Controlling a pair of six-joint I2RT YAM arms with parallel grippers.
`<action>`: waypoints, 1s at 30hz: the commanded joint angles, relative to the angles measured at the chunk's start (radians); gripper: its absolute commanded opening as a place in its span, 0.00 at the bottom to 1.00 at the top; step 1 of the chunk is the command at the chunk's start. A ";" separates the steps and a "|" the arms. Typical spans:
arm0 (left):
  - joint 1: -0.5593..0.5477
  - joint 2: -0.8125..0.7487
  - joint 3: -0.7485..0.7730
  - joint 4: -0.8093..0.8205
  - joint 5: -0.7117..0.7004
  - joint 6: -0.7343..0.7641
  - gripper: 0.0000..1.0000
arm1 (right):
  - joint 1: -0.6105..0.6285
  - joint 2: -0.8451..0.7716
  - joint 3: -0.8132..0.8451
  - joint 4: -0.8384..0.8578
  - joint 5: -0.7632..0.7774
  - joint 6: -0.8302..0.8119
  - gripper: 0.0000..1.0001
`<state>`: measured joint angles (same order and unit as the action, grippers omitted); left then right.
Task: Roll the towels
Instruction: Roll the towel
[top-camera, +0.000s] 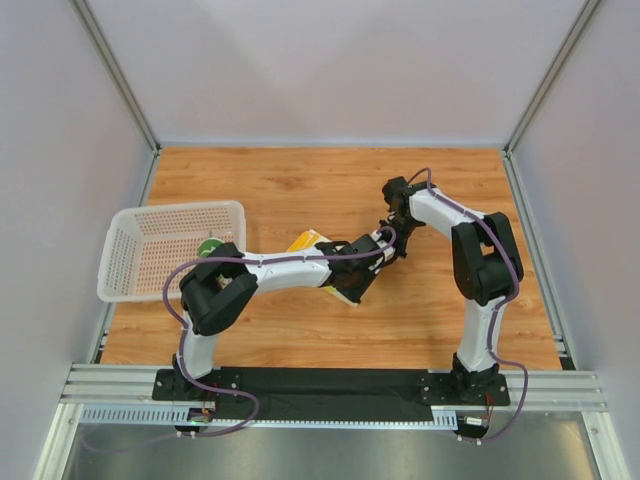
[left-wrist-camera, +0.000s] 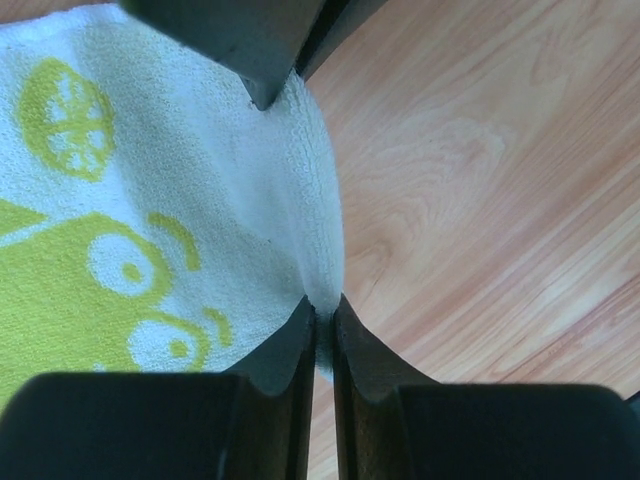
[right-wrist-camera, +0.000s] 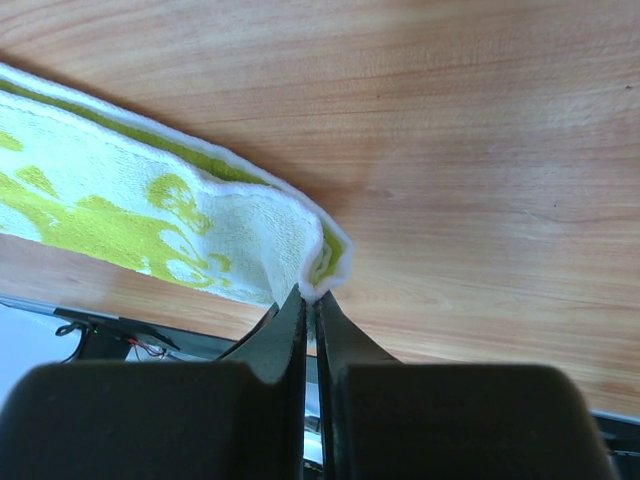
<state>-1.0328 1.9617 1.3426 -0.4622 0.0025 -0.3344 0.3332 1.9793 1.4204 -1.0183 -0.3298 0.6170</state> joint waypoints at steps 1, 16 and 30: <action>-0.006 -0.007 -0.019 -0.145 0.020 -0.020 0.15 | -0.011 -0.007 0.060 -0.016 -0.011 0.006 0.00; 0.088 -0.055 -0.085 -0.104 0.230 -0.089 0.00 | -0.028 0.082 0.181 -0.068 0.066 -0.057 0.16; 0.207 -0.026 -0.079 -0.099 0.456 -0.149 0.00 | -0.082 0.006 0.165 0.051 -0.004 -0.140 0.15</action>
<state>-0.8516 1.9301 1.2484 -0.5167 0.3672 -0.4530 0.2455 2.0712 1.6138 -1.0637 -0.2623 0.5209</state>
